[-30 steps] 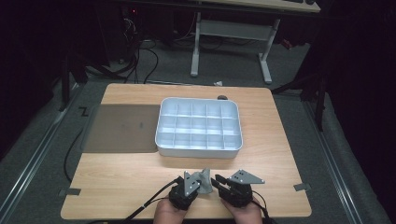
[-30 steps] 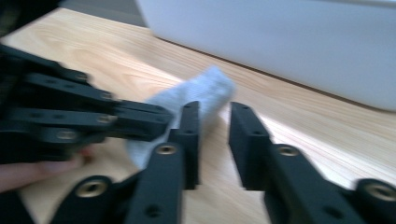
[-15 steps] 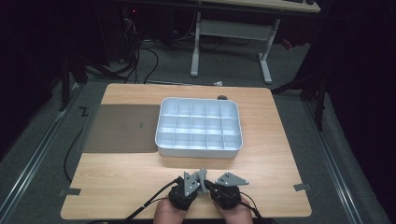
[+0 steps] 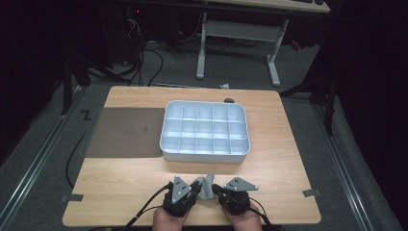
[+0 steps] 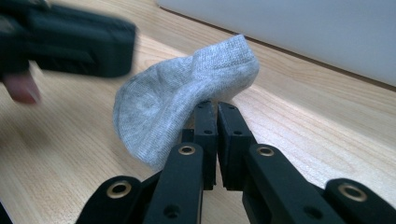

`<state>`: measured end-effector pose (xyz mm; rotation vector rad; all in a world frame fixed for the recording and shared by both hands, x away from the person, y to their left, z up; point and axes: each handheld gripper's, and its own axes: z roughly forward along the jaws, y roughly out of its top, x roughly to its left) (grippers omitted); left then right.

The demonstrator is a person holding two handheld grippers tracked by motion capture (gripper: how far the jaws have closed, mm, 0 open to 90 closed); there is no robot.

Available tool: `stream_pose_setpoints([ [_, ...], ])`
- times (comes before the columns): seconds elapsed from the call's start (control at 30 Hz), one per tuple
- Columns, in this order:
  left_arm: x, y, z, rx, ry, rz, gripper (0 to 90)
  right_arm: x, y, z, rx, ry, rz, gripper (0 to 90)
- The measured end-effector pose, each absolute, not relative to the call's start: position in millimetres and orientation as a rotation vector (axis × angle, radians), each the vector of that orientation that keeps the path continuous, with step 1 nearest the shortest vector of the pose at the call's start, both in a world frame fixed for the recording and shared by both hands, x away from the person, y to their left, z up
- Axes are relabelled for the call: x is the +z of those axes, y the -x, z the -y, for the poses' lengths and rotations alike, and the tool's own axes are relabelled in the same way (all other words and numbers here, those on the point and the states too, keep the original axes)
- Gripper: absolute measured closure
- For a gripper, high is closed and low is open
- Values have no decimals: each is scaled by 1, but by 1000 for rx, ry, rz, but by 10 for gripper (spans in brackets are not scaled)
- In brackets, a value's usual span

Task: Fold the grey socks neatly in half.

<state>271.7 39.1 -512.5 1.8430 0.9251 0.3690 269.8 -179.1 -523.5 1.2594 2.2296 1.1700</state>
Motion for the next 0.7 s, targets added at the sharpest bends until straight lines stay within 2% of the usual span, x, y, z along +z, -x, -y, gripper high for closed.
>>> stream_pose_setpoints([
  [0.13, -515, -277, -50, 396, -1854, -982, 818, -524, -269, 177, 1169, -1259, -2233, 874],
  [0.2, -524, -287, -47, 373, -1960, -1033, 822, -524, -268, 177, 1169, -1254, -2234, 874],
  [0.3, -530, -289, -41, 357, -2016, -1033, 831, -522, -267, 177, 1174, -1253, -2228, 873],
  [0.7, -532, -282, -25, 329, -2044, -993, 835, -517, -264, 181, 1185, -1252, -2205, 864],
])
